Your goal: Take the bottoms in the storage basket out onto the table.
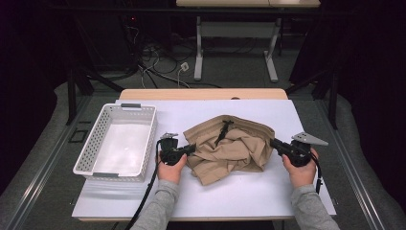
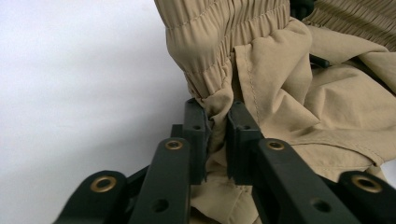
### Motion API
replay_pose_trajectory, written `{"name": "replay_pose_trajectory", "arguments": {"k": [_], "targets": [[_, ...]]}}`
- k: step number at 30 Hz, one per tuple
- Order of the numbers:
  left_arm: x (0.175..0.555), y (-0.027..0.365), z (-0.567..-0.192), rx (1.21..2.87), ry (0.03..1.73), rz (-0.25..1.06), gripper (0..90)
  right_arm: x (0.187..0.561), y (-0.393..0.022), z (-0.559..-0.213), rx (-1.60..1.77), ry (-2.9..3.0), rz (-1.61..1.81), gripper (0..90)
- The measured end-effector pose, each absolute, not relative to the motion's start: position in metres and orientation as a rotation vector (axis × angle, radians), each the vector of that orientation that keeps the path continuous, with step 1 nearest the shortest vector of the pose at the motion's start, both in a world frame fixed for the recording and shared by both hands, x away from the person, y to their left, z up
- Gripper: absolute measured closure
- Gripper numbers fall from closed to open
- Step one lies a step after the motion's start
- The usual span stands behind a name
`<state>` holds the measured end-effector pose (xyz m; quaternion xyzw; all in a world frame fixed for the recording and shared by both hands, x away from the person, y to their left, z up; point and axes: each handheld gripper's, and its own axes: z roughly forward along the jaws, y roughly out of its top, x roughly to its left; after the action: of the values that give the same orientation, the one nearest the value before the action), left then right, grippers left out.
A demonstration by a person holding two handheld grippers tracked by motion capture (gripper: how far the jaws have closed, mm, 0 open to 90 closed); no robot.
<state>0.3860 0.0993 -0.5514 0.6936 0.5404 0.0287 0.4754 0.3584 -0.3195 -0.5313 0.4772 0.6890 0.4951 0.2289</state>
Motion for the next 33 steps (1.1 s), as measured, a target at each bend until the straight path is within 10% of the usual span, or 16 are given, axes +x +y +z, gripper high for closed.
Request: {"name": "replay_pose_trajectory", "arguments": {"k": [33], "targets": [[0.389,0.100,-0.546,1.659,1.318,0.074,87.1,0.362,-0.316,-0.543,1.327,1.940,1.303,61.7]]}}
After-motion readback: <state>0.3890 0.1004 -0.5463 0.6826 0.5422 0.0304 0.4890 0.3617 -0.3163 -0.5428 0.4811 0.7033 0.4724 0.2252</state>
